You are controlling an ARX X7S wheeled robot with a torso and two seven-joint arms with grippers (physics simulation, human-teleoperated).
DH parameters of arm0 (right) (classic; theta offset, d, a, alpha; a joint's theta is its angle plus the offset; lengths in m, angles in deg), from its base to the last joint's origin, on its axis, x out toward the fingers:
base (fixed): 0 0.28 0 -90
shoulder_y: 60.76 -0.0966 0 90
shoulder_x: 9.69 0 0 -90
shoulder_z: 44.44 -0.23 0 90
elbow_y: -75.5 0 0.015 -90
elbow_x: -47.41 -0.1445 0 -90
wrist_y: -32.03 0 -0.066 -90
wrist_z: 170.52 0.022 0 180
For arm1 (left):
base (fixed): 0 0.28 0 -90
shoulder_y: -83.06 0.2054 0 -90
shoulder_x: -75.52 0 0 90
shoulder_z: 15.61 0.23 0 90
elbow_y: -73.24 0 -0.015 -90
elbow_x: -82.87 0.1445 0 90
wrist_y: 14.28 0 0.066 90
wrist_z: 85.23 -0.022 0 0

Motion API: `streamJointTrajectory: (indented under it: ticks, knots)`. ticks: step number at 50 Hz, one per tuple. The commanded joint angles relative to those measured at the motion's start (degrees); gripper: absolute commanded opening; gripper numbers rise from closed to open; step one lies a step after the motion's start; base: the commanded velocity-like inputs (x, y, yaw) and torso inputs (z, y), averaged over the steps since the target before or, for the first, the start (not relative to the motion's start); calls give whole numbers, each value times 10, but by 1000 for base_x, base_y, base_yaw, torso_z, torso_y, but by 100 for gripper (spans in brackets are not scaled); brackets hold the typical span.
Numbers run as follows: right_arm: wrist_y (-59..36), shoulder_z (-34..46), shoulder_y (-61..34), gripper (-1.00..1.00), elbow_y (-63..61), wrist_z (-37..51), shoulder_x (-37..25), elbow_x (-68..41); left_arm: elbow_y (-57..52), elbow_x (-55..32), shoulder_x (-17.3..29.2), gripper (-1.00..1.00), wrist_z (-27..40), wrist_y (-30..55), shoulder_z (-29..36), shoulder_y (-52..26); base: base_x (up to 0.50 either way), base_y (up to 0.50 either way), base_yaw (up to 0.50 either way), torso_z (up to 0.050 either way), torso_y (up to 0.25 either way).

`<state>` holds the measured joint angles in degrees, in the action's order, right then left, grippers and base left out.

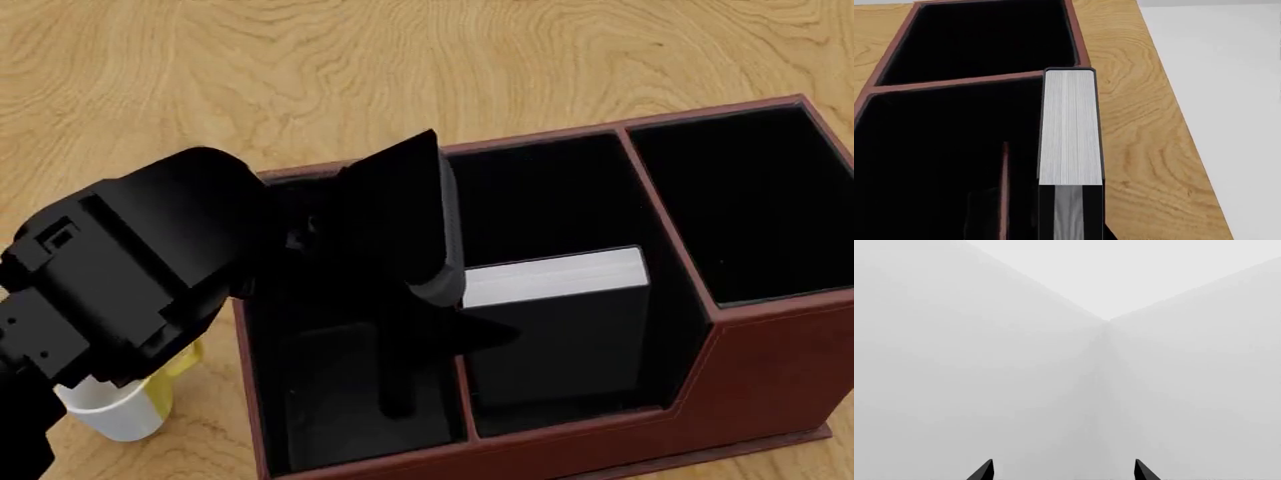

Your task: Pick up the book and place it in the back compartment of the caddy.

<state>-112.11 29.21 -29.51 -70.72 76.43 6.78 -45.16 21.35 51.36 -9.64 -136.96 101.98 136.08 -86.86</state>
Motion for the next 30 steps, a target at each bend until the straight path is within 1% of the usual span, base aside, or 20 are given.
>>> streamJointTrajectory:
  ticks: [1,14,19,23,30]
  knots:
    - [-11,-32,27,100,-2,-8,9,5,32,-13,-18,-100,-4,-18,-8,0,0,0,0,0,0]
    - [-20,-54,45,100,-4,-14,18,11,94,-10,-41,-100,-15,-56,-1,0,0,0,0,0,2]
    - [-25,-69,52,100,-4,-14,15,5,116,-21,-47,-100,-15,-72,12,-3,0,0,0,2,0]
    - [-25,-67,51,100,-4,-14,14,4,134,-62,-48,-100,-7,-92,53,-13,0,0,0,0,0]
    - [-32,-83,63,100,-5,-17,20,7,157,-148,-48,-100,12,-133,148,-25,0,0,0,0,1]
